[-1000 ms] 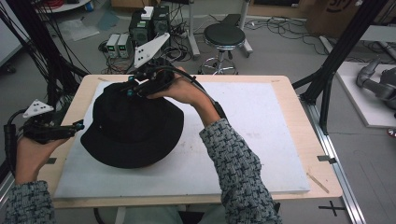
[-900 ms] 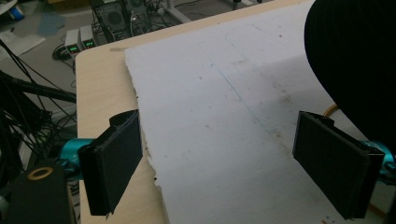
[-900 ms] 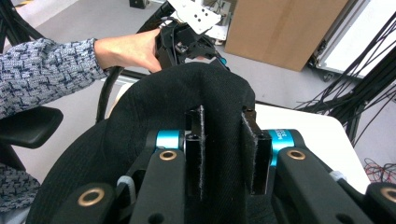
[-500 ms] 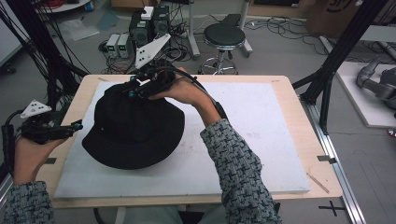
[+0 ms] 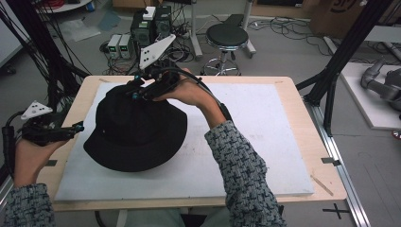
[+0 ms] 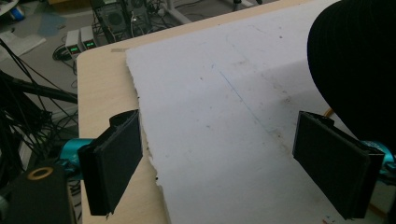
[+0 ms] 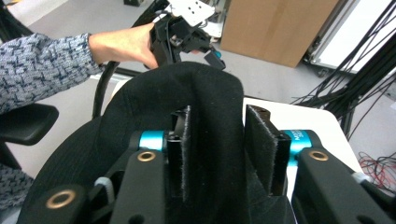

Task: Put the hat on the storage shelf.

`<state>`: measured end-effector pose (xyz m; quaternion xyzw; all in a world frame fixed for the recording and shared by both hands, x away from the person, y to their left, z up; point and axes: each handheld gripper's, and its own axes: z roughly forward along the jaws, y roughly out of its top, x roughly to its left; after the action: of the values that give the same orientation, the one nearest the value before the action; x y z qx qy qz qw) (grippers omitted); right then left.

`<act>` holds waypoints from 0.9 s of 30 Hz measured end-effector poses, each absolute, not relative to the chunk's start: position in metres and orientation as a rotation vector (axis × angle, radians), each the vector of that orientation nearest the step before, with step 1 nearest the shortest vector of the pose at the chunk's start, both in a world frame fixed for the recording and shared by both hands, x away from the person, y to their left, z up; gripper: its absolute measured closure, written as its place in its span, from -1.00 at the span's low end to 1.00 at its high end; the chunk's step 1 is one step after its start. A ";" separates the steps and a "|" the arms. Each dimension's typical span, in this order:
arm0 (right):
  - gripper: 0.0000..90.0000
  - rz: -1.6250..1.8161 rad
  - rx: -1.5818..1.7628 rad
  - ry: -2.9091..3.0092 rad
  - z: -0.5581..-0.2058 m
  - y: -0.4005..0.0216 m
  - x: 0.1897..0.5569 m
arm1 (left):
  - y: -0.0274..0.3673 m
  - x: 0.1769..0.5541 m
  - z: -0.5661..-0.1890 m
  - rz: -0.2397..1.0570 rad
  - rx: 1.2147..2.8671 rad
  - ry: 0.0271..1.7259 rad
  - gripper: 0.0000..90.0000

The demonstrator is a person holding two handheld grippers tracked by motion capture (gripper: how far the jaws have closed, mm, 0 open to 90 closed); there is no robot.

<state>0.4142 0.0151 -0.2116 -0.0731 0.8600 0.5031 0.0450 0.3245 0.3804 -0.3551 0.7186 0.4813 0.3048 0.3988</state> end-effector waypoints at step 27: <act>-0.22 1.661 0.089 2.460 -0.200 -0.065 0.427 | 0.376 0.328 -0.356 0.761 1.828 1.210 -0.64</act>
<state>0.4273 -0.0649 -0.1998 0.0298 0.8253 0.5574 0.0860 0.3278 0.3764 -0.3562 0.7223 0.4781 0.3008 0.3990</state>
